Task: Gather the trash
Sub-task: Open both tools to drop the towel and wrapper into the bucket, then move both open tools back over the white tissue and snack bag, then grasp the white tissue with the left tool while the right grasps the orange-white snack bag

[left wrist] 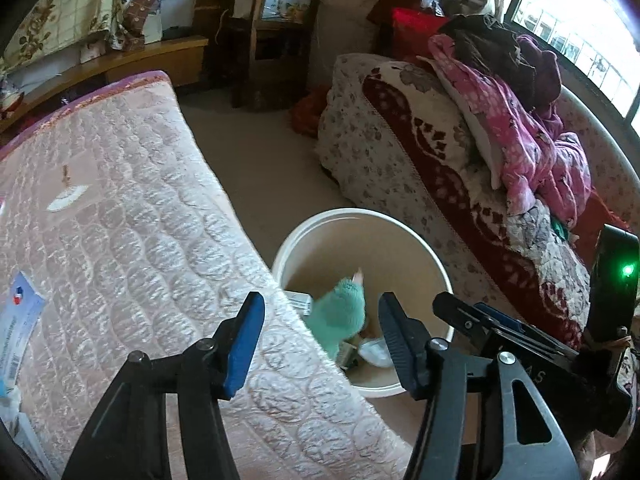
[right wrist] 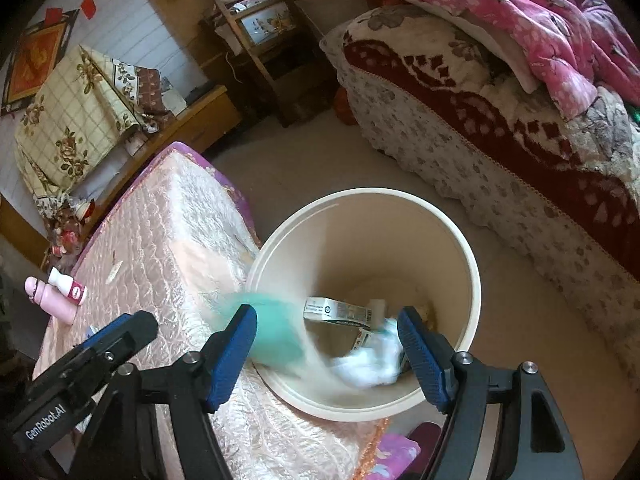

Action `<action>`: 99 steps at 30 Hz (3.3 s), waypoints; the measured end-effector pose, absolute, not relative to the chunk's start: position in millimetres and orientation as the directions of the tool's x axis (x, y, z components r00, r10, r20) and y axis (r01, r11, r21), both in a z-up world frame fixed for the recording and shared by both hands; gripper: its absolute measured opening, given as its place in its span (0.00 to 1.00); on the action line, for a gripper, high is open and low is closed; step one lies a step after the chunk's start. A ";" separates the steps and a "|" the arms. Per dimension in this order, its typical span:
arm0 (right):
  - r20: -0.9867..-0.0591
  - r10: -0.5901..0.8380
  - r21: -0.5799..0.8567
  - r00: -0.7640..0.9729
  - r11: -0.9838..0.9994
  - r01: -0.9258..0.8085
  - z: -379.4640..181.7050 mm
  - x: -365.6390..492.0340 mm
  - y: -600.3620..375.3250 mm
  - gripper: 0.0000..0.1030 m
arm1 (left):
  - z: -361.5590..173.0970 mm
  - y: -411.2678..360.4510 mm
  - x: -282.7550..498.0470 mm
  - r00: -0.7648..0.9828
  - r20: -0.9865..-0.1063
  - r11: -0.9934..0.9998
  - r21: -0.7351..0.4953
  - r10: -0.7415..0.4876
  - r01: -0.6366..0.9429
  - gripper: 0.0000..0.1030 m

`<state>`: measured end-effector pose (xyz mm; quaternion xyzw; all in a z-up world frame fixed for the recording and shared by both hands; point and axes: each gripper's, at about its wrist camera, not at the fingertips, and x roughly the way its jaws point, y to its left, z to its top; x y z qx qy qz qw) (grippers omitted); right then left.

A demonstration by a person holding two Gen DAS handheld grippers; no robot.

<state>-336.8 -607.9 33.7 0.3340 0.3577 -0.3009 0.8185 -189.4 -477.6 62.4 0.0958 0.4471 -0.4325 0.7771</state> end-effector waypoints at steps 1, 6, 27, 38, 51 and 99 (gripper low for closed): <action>-0.788 -0.253 0.329 0.562 0.599 0.730 34.2 -336.3 -606.4 0.74 | 63.1 -474.6 -189.0 0.241 -0.779 0.618 -0.226 -0.579 0.753 0.58; -0.792 -0.253 0.313 0.556 0.614 0.725 35.3 -333.4 -597.5 0.74 | 64.9 -459.1 -185.4 0.288 -0.783 0.655 -0.194 -0.552 0.730 0.58; -0.792 -0.237 0.261 0.563 0.701 0.663 50.0 -312.9 -543.5 0.74 | 80.3 -384.3 -180.8 0.400 -0.768 0.737 -0.134 -0.500 0.663 0.62; -0.791 -0.190 0.255 0.582 0.763 0.594 56.6 -291.5 -498.0 0.74 | 86.7 -320.6 -168.2 0.439 -0.770 0.798 -0.146 -0.463 0.585 0.69; -0.805 -0.046 0.265 0.592 0.864 0.428 53.1 -247.2 -420.2 0.74 | 87.7 -208.2 -135.9 0.501 -0.804 0.881 -0.058 -0.320 0.470 0.69; -0.810 0.193 0.356 0.554 0.912 0.203 55.9 -191.6 -298.6 0.71 | 59.1 -62.4 -153.9 0.437 -0.836 0.927 -0.207 -0.333 0.312 0.12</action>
